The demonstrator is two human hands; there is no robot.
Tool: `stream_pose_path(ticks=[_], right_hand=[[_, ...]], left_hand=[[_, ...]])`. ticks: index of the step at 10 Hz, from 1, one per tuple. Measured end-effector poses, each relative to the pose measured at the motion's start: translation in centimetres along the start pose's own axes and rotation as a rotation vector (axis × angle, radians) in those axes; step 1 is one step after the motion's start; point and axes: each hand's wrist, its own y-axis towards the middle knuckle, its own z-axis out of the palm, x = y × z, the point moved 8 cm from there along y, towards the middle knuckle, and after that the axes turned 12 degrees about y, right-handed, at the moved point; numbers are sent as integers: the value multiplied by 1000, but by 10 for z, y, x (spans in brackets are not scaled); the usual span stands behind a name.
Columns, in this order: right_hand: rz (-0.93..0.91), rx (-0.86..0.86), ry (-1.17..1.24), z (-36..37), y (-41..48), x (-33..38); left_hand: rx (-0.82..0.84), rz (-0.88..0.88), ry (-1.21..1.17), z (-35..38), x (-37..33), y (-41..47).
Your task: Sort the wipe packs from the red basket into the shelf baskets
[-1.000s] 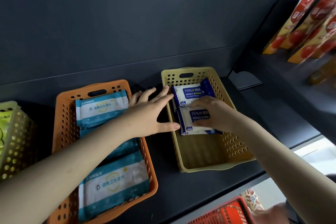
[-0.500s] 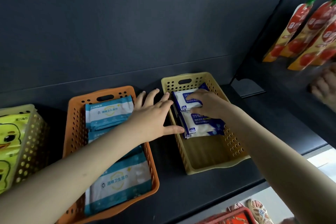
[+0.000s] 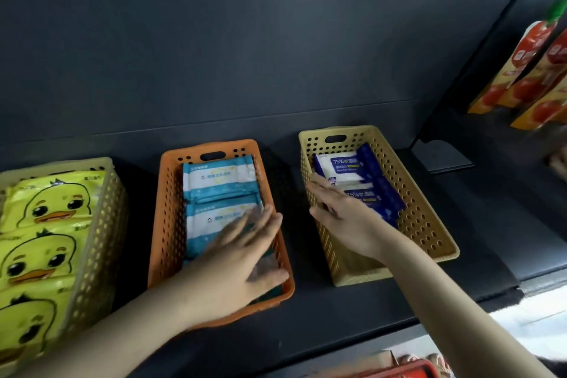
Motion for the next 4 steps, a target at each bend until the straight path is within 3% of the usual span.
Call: stream_pose_path(ticks=[1,2,3,4], right_hand=[[16,1,10,1,5,-6],[16,-20,-37,-5,3,-3],[-29,-151,-96,-14,-8,21],[-138,-359,-81,-17,-36,54]], left_hand=[[-100,8,122,2,5,4],[-63,5,7,2,16,7],[-143,-69,-119,-14,35,-3],[-378,-137,-247,-35,47,-41]])
